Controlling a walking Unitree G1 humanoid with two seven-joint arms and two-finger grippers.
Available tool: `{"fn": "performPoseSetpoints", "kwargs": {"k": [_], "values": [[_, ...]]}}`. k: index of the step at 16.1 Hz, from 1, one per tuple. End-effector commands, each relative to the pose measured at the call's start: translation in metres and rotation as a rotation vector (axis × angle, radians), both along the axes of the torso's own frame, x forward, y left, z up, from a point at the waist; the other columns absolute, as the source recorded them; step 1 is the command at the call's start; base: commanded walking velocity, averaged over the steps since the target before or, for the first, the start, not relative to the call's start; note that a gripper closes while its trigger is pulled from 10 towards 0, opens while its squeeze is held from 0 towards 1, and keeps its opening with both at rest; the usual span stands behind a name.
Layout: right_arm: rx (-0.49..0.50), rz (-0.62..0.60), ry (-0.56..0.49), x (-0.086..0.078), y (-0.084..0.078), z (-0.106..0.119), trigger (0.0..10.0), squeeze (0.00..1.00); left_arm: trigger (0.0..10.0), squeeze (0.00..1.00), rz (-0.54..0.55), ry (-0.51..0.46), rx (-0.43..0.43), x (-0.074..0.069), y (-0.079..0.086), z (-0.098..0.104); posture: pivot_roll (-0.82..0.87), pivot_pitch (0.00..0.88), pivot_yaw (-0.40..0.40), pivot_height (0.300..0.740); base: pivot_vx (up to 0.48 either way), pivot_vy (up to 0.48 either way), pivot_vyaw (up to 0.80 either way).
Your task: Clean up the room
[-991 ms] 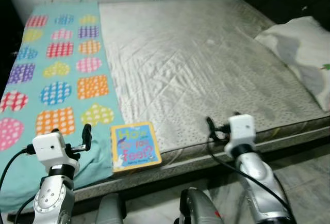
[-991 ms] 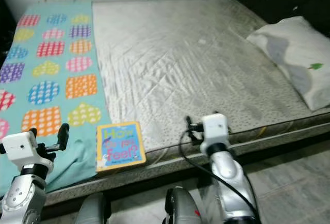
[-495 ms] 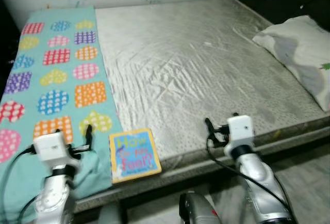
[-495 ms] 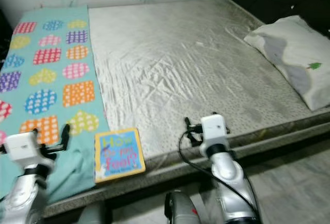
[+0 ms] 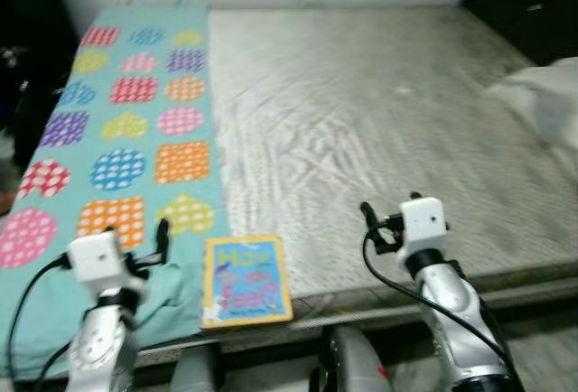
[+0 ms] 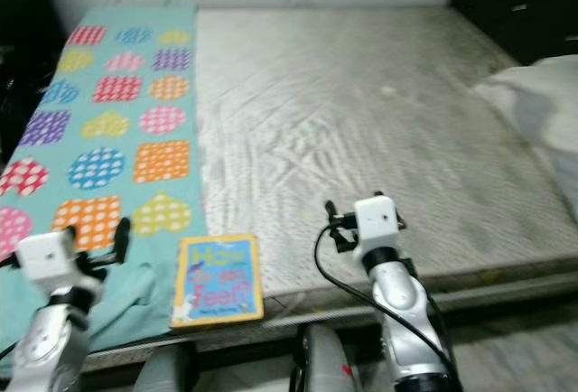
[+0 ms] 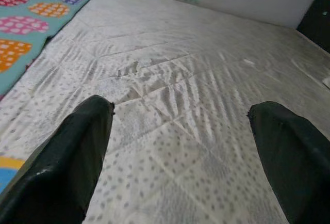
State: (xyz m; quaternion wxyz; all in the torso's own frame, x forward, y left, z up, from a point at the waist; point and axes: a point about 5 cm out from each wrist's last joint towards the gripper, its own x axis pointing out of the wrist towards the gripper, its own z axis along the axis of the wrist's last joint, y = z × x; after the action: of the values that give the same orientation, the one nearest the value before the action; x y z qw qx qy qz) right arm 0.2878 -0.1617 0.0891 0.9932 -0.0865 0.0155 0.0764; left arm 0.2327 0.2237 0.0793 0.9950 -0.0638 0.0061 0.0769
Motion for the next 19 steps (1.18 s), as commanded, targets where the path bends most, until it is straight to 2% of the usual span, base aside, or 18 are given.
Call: {"fn": "performPoseSetpoints", "kwargs": {"k": [1, 5, 13, 19], "values": [[-0.011, 0.004, 0.007, -0.002, -0.0014, -0.0026, 10.0, 0.0, 10.0, 0.0, 0.001, 0.005, 0.004, 0.0007, 0.0018, -0.0002, -0.08, 0.101, -0.036, 0.62, 0.0, 0.0, 0.0], [-0.027, 0.026, 0.005, -0.0028, 0.0012, -0.0039, 10.0, 0.0, 10.0, 0.0, -0.001, 0.005, 0.003, 0.0004, 0.001, -0.0008, -0.07, 0.096, -0.037, 0.62, 0.0, 0.0, 0.6], [-0.017, 0.015, 0.0, -0.0024, -0.0001, -0.0034, 10.0, 0.0, 10.0, 0.0, -0.003, 0.012, -0.004, 0.0012, 0.0012, -0.0023, -0.08, 0.103, -0.039, 0.62, 0.0, 0.0, 0.0], [-0.011, 0.017, -0.001, -0.0024, 0.0005, -0.003, 10.0, 0.0, 10.0, 0.0, 0.001, 0.013, -0.005, 0.0011, 0.0011, -0.0019, -0.08, 0.108, -0.039, 0.545, 0.0, 0.0, 0.0]]}}
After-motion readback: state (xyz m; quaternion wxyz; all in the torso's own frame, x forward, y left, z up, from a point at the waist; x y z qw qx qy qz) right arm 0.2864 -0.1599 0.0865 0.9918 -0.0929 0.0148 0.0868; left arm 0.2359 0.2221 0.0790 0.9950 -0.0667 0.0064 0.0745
